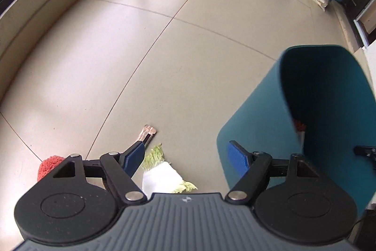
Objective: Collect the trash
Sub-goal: 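Lower the left tool onto the printed straw wrapper and close, then lift the straw wrapper with the left tool over the bin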
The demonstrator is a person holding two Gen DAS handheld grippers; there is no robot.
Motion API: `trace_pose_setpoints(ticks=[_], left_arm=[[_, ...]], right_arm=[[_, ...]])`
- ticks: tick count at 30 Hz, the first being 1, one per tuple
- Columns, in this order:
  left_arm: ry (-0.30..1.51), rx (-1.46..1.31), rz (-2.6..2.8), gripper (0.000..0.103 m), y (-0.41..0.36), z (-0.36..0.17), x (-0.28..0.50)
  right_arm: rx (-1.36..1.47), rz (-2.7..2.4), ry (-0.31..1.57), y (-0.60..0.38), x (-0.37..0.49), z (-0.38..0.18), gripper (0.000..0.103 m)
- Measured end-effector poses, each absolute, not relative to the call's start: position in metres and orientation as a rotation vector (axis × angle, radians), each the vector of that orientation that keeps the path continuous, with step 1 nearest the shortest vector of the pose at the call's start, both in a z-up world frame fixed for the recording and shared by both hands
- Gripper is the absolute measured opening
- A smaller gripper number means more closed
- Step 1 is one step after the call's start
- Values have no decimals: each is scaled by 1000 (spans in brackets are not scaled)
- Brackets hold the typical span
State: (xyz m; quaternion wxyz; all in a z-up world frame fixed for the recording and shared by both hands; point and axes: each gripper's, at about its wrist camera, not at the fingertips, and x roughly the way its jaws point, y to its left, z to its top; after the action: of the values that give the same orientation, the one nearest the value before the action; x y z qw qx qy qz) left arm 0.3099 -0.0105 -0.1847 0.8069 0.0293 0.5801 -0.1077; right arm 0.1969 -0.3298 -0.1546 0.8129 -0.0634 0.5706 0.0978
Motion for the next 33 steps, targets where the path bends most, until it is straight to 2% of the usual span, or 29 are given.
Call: trace_pose_setpoints(ticks=[9,20,23,28,30,33], left_arm=[[1421,-11,-136,77,30,-323,370],[1465,68,-89,75,47,-400,384],[1468,72,-83,56,50,-406,382],[1448,72,-74,55,54,-410,376],[1444,54,-88,38,55,-409,372],[1437,77,-81,34,52,-405,364]], right_arm=[[-158,210,1228,-316,188,-155,15],[-199,210,1250,-302,173,-153,15],[-207,208,1256,-296,166,-154,14],[-221,204,1259,-290,158,-151,14],[-222,201,1260,-288,153,-151,14],[-228,200,1260,-283,145,-150,14]])
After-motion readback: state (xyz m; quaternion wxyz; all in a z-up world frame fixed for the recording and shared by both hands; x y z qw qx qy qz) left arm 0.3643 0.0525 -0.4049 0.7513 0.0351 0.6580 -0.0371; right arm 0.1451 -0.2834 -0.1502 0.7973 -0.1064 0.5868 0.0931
